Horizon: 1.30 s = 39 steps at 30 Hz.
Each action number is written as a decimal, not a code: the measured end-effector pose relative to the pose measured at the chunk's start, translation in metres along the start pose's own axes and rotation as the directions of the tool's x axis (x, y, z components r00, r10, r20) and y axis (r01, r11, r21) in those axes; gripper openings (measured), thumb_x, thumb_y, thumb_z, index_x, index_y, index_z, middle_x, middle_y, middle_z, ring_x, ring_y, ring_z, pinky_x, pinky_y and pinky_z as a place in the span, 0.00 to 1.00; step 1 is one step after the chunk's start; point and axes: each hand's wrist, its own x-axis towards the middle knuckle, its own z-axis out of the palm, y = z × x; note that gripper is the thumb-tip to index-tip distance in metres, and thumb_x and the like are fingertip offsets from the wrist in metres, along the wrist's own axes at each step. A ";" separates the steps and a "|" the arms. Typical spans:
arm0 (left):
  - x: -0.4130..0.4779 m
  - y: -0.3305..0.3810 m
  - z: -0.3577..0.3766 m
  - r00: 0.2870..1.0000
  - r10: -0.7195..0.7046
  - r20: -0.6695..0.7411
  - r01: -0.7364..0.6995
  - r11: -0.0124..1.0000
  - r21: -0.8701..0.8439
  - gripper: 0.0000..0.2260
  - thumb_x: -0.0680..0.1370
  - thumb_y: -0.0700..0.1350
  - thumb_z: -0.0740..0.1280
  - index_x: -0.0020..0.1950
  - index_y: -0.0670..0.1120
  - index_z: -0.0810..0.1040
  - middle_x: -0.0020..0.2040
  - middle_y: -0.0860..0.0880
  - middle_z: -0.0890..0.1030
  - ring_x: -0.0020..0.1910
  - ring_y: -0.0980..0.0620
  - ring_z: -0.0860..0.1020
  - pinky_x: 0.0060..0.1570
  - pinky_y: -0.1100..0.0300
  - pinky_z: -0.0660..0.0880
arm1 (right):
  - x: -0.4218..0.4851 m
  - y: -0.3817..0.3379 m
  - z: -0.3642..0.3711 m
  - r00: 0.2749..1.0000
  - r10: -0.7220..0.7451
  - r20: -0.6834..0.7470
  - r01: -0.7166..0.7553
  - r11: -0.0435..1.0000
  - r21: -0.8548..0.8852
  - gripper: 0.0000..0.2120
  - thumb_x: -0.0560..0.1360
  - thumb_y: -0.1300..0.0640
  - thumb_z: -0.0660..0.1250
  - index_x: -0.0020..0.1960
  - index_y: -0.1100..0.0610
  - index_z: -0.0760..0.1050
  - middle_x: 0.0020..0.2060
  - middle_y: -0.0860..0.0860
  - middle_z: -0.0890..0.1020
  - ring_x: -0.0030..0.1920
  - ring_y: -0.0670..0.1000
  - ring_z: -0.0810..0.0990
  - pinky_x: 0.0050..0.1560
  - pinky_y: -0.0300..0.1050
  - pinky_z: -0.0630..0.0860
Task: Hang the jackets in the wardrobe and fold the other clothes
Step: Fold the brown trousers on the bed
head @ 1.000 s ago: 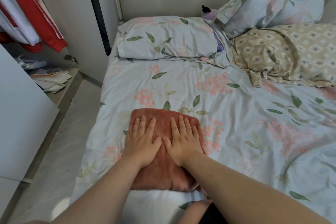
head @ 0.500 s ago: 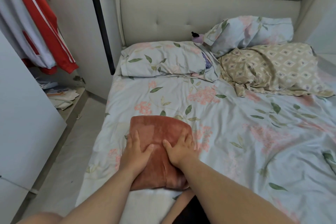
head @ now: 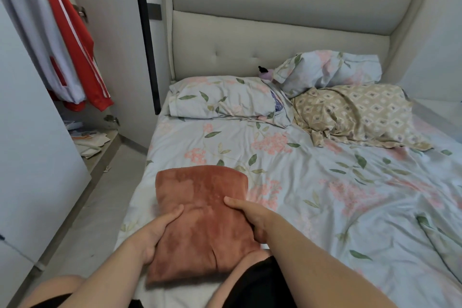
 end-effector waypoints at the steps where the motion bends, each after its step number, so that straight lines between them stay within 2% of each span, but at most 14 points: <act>1: -0.007 -0.004 -0.004 0.998 -0.062 0.031 0.064 0.994 -0.094 0.32 0.63 0.54 0.77 0.61 0.37 0.81 0.52 0.35 0.84 0.47 0.37 0.84 0.50 0.46 0.80 | -0.003 -0.003 0.006 1.000 -0.006 0.028 0.006 1.000 -0.009 0.36 0.59 0.44 0.83 0.61 0.59 0.80 0.54 0.57 0.85 0.53 0.56 0.85 0.46 0.49 0.82; 4: -0.015 -0.013 -0.020 0.998 -0.048 0.043 0.057 0.970 -0.238 0.28 0.66 0.53 0.75 0.61 0.39 0.80 0.54 0.34 0.83 0.46 0.36 0.84 0.42 0.49 0.82 | -0.005 -0.008 0.020 0.996 -0.030 0.089 0.031 0.999 -0.014 0.37 0.59 0.43 0.83 0.63 0.60 0.80 0.57 0.57 0.84 0.56 0.57 0.84 0.50 0.50 0.82; 8: -0.023 0.009 -0.029 1.000 0.007 0.011 -0.003 0.945 -0.326 0.26 0.68 0.53 0.73 0.61 0.39 0.80 0.55 0.34 0.83 0.46 0.37 0.84 0.46 0.49 0.80 | 0.003 -0.014 0.044 0.986 -0.109 0.127 0.100 0.992 0.071 0.33 0.64 0.43 0.79 0.63 0.59 0.79 0.57 0.59 0.84 0.56 0.58 0.84 0.51 0.52 0.81; 12: -0.019 0.030 -0.054 0.999 0.049 0.012 -0.042 0.938 -0.344 0.28 0.69 0.57 0.71 0.60 0.38 0.80 0.55 0.34 0.83 0.46 0.36 0.84 0.39 0.50 0.82 | 0.023 -0.012 0.067 0.978 -0.156 0.138 0.127 0.973 0.193 0.34 0.64 0.45 0.80 0.65 0.60 0.78 0.58 0.61 0.83 0.57 0.62 0.83 0.55 0.56 0.80; 17: -0.009 0.028 -0.084 1.000 0.018 -0.010 -0.020 0.924 -0.381 0.29 0.71 0.62 0.69 0.60 0.39 0.80 0.57 0.34 0.82 0.53 0.34 0.82 0.52 0.46 0.78 | 0.055 -0.012 0.078 0.966 -0.136 0.219 0.091 0.975 0.205 0.27 0.63 0.49 0.82 0.58 0.61 0.83 0.59 0.62 0.82 0.59 0.62 0.82 0.52 0.55 0.81; 20: 0.006 0.034 -0.085 0.999 0.014 -0.029 -0.024 0.931 -0.365 0.26 0.70 0.59 0.70 0.57 0.40 0.83 0.56 0.35 0.83 0.51 0.36 0.83 0.46 0.49 0.81 | 0.074 -0.023 0.070 0.963 -0.152 0.225 0.100 0.969 0.225 0.30 0.59 0.50 0.84 0.57 0.63 0.83 0.59 0.63 0.82 0.58 0.63 0.82 0.51 0.55 0.82; 22: 0.020 0.041 -0.085 0.998 0.003 -0.060 -0.024 0.936 -0.352 0.26 0.68 0.58 0.71 0.57 0.41 0.83 0.55 0.36 0.83 0.48 0.38 0.84 0.41 0.51 0.82 | 0.090 -0.031 0.064 0.968 -0.165 0.191 0.117 0.964 0.239 0.34 0.55 0.50 0.86 0.57 0.63 0.83 0.59 0.64 0.82 0.58 0.63 0.82 0.50 0.56 0.82; 24: 0.035 0.046 -0.086 0.996 0.015 -0.086 -0.041 0.948 -0.315 0.27 0.67 0.58 0.71 0.60 0.42 0.81 0.54 0.37 0.84 0.48 0.40 0.85 0.42 0.52 0.81 | 0.106 -0.036 0.059 0.975 -0.154 0.160 0.109 0.960 0.257 0.36 0.53 0.49 0.87 0.57 0.63 0.83 0.58 0.64 0.82 0.56 0.62 0.83 0.49 0.55 0.82; 26: 0.048 0.054 -0.086 0.991 0.044 -0.122 -0.076 0.961 -0.266 0.28 0.65 0.58 0.72 0.60 0.44 0.81 0.52 0.39 0.85 0.48 0.40 0.85 0.43 0.53 0.81 | 0.118 -0.043 0.057 0.977 -0.162 0.139 0.124 0.962 0.244 0.35 0.58 0.47 0.84 0.60 0.62 0.82 0.58 0.63 0.82 0.57 0.62 0.83 0.48 0.54 0.82; 28: 0.061 0.061 -0.086 0.981 0.072 -0.180 -0.109 0.974 -0.201 0.28 0.64 0.60 0.75 0.59 0.45 0.82 0.50 0.40 0.86 0.47 0.42 0.85 0.43 0.53 0.80 | 0.133 -0.050 0.052 0.976 -0.208 0.059 0.197 0.969 0.146 0.34 0.64 0.45 0.79 0.65 0.60 0.78 0.59 0.62 0.82 0.59 0.62 0.82 0.51 0.54 0.82; 30: 0.069 0.064 -0.084 0.965 0.126 -0.231 -0.159 0.978 -0.132 0.28 0.63 0.60 0.78 0.58 0.47 0.82 0.49 0.44 0.86 0.46 0.45 0.85 0.40 0.56 0.80 | 0.143 -0.054 0.048 0.964 -0.261 -0.041 0.263 0.961 0.080 0.35 0.64 0.43 0.79 0.66 0.58 0.76 0.58 0.60 0.83 0.58 0.62 0.83 0.52 0.55 0.82; 33: 0.085 0.072 -0.084 0.946 0.141 -0.292 -0.174 0.980 -0.093 0.29 0.60 0.60 0.79 0.56 0.48 0.82 0.46 0.49 0.87 0.44 0.51 0.86 0.40 0.58 0.79 | 0.160 -0.056 0.044 0.962 -0.260 -0.083 0.266 0.960 0.083 0.34 0.63 0.45 0.78 0.65 0.58 0.76 0.56 0.59 0.84 0.56 0.61 0.84 0.49 0.52 0.82; 36: 0.100 0.080 -0.084 0.946 0.084 -0.312 -0.122 0.987 -0.104 0.32 0.55 0.62 0.76 0.54 0.48 0.82 0.47 0.48 0.87 0.46 0.50 0.85 0.47 0.53 0.77 | 0.174 -0.059 0.041 0.959 -0.266 -0.097 0.279 0.947 0.163 0.31 0.65 0.50 0.77 0.65 0.58 0.76 0.56 0.60 0.84 0.56 0.61 0.83 0.48 0.52 0.82; 39: 0.118 0.089 -0.084 0.951 0.066 -0.303 -0.110 0.985 -0.131 0.31 0.54 0.61 0.76 0.52 0.47 0.83 0.47 0.47 0.87 0.46 0.49 0.85 0.44 0.55 0.79 | 0.188 -0.068 0.035 0.962 -0.253 -0.106 0.271 0.936 0.226 0.28 0.62 0.49 0.78 0.60 0.55 0.81 0.57 0.62 0.83 0.56 0.62 0.83 0.48 0.53 0.82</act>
